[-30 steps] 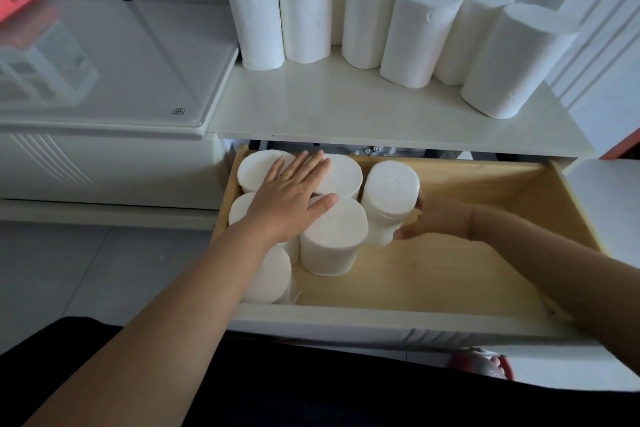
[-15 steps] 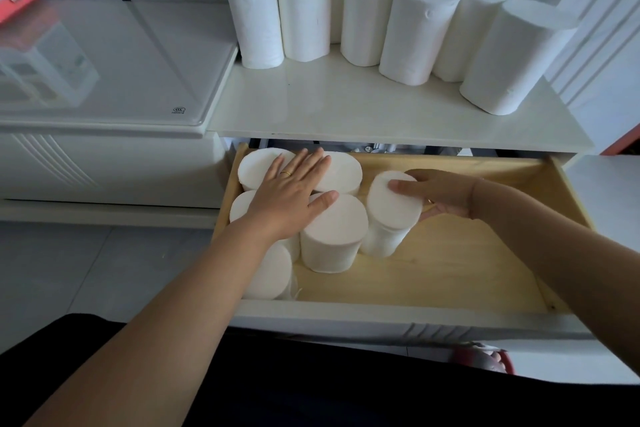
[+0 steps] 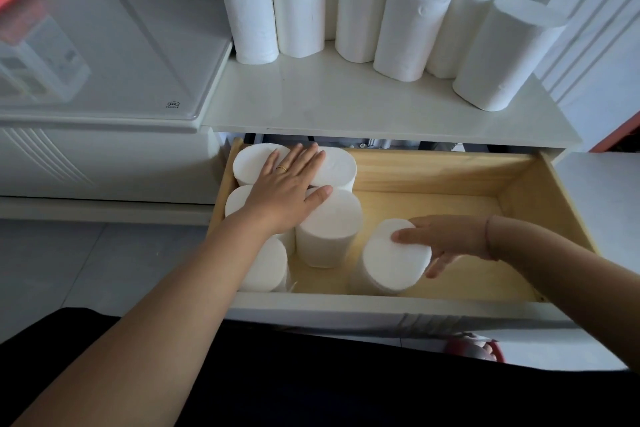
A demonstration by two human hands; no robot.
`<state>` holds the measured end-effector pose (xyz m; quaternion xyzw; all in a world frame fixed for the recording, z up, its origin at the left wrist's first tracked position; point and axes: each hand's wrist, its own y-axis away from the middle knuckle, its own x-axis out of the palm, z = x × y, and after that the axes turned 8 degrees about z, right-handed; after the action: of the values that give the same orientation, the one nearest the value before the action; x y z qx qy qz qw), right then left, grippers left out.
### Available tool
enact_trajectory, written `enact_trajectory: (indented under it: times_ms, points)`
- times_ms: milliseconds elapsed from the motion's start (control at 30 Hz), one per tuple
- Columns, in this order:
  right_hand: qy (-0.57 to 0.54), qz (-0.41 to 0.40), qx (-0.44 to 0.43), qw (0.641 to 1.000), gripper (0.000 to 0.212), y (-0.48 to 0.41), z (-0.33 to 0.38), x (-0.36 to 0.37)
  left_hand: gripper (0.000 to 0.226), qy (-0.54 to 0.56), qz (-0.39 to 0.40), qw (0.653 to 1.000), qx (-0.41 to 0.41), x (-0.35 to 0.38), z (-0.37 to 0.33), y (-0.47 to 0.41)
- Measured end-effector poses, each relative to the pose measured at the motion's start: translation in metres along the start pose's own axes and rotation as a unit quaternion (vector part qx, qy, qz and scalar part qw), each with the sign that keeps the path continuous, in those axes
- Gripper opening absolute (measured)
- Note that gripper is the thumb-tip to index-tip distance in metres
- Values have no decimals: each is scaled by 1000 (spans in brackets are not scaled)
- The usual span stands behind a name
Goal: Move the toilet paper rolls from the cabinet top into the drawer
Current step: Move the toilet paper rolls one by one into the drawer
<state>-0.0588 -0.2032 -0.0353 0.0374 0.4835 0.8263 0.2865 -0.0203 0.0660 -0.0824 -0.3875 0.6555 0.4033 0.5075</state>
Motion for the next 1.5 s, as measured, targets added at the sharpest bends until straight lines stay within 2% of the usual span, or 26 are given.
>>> enact_trajectory:
  times_ms: [233,467,600,733,833,900,1033,1367,1500]
  points:
    - [37,22,27,999,55,-3,8,17,64,3,3,1000,-3,-1,-1,1]
    - [-38,64,48,996,62,-10,0,17,63,2,6,1000,-3,-2,-2,2]
    - [-125,103,4,987,48,-12,-6,16,64,2,4,1000,-3,-2,-1,1]
    - [-194,130,-29,972,64,-16,-7,27,64,2,2,1000,-1,0,0,1]
    - [-219,122,-38,967,66,-22,-3,38,63,2,0,1000,2,0,0,1]
    - [-225,124,-37,966,63,-24,0,41,63,1,0,1000,3,0,0,1]
    - [-216,122,-42,968,74,-25,6,42,63,2,-4,1000,0,0,0,0]
    - [-231,127,-53,963,39,-35,19,54,62,2,-6,1000,0,1,0,-1]
    - [-228,125,-51,964,36,-38,22,55,62,2,-5,1000,-1,1,0,-1]
